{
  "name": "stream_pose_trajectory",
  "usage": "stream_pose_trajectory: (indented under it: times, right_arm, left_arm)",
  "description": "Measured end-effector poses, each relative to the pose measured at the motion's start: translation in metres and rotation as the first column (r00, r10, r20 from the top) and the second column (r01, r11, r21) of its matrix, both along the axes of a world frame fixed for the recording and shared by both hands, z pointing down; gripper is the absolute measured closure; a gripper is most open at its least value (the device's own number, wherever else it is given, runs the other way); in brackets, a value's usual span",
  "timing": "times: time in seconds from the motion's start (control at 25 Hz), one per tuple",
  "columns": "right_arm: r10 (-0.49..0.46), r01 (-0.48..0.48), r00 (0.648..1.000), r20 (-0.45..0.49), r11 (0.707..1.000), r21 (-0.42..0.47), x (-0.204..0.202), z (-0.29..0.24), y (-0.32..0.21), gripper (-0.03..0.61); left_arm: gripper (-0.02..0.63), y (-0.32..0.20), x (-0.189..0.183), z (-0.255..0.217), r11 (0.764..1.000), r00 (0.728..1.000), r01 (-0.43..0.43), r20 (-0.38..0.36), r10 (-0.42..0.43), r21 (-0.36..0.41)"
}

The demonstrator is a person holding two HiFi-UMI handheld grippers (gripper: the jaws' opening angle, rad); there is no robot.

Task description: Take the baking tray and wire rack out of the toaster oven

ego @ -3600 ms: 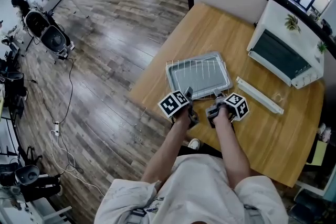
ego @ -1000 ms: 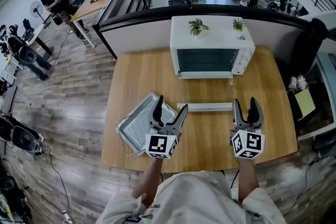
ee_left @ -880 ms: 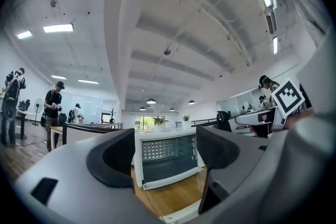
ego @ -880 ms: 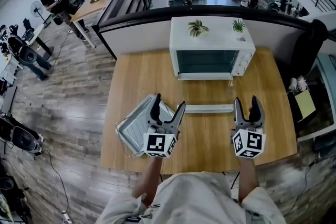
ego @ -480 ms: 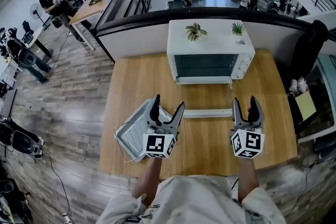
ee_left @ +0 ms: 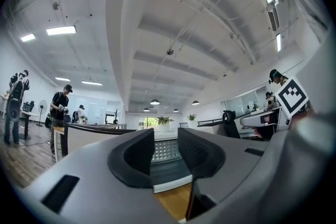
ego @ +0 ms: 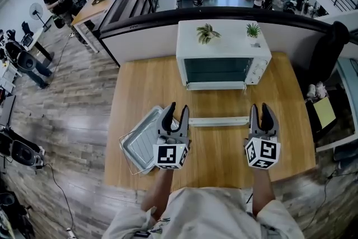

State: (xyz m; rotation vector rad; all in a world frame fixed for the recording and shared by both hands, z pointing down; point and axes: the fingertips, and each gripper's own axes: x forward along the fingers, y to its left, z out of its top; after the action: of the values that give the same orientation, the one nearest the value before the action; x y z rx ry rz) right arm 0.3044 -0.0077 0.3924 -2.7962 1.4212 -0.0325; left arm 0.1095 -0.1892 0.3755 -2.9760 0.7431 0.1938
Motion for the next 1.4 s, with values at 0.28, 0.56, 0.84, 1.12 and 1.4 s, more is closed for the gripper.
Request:
stream_pose_trajectory:
  times: [0.28, 0.56, 0.84, 1.12, 1.4]
  right_arm:
    - [-0.014, 0.013, 0.998, -0.056, 1.0, -0.012, -0.009, -0.006, -0.008, 0.558]
    - [-0.031, 0.031, 0.999, -0.038, 0.999, -0.014, -0.012, -0.003, -0.015, 0.558]
    - [-0.042, 0.042, 0.999, -0.033, 0.999, -0.013, -0.013, -0.002, -0.02, 0.558]
    - [-0.049, 0.049, 0.999, -0.024, 0.998, -0.027, -0.014, 0.001, -0.023, 0.558]
    - [-0.058, 0.058, 0.998, -0.013, 0.998, -0.026, -0.017, -0.002, -0.023, 0.558]
  left_arm:
    - [0.6, -0.005, -0.006, 0.006, 1.0, 1.0, 0.003, 0.016, -0.003, -0.025]
    - [0.6, -0.005, -0.009, 0.009, 1.0, 1.0, 0.011, 0.025, -0.01, -0.027]
    - [0.6, -0.007, -0.011, 0.01, 0.999, 1.0, 0.011, 0.021, -0.01, -0.035]
    - [0.6, -0.006, -0.011, 0.012, 0.999, 1.0, 0.008, 0.018, -0.007, -0.049]
    - [0.6, -0.006, -0.013, 0.014, 0.998, 1.0, -0.001, 0.026, 0.002, -0.068]
